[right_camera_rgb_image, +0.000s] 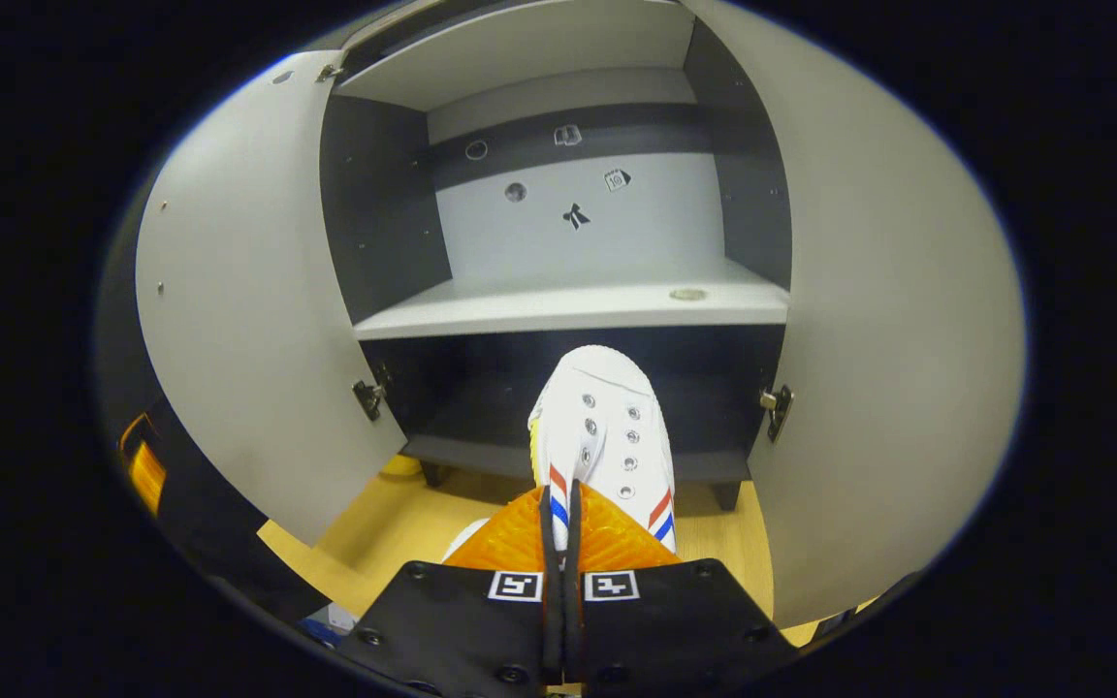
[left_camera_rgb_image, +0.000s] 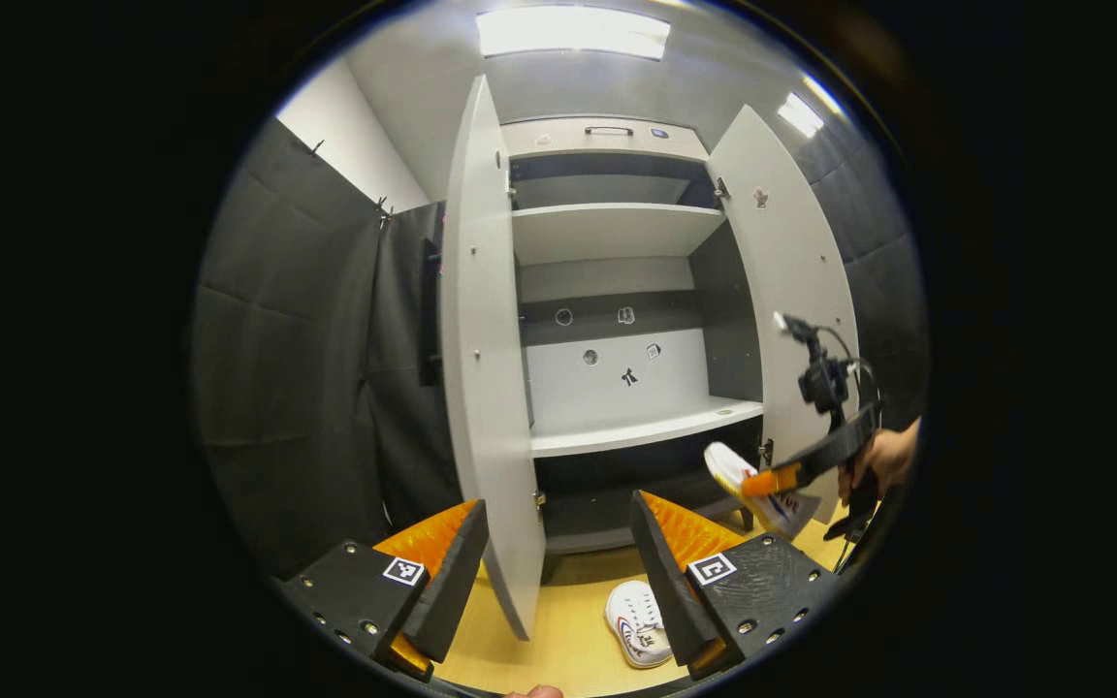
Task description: Grab one shoe with the right hand and put it into the shoe cabinet, grab the other shoe with the left hand and put it into the shoe cabinet; then close the right door with the right hand and the left door with the left hand.
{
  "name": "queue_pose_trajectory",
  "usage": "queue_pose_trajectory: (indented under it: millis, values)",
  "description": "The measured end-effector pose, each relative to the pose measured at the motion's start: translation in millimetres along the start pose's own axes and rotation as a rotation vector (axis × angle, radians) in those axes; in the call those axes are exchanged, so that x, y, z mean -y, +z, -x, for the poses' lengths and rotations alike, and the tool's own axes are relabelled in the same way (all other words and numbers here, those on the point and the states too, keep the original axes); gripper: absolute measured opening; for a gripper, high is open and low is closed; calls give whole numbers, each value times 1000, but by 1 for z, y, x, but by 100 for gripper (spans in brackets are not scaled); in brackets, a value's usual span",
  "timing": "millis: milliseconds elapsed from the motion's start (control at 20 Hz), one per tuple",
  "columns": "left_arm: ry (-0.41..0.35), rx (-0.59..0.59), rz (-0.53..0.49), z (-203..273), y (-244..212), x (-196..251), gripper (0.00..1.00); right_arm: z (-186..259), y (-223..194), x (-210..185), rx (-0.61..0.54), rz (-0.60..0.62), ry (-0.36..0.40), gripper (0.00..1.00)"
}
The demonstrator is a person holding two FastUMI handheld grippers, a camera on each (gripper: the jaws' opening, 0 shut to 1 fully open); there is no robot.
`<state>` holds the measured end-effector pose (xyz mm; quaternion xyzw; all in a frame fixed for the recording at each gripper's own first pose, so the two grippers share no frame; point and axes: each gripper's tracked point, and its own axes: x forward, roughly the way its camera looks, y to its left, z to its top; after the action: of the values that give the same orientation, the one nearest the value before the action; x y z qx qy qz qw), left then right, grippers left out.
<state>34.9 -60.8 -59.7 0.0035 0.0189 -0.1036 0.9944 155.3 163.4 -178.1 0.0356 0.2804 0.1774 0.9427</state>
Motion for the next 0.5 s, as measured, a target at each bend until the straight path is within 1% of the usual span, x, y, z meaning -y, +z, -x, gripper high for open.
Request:
queue_pose_trajectory:
  millis: [250, 400, 500]
  values:
    - [-11, 2, 16, -12, 1, 16, 79, 2, 65, -7, 103, 32, 37, 1]
    - [-6, 0, 17, -17, 0, 19, 79, -2, 99, -7, 161, 56, 34, 1]
    - [2, -4, 21, -18, -1, 18, 80, -16, 124, -8, 193, 51, 36, 0]
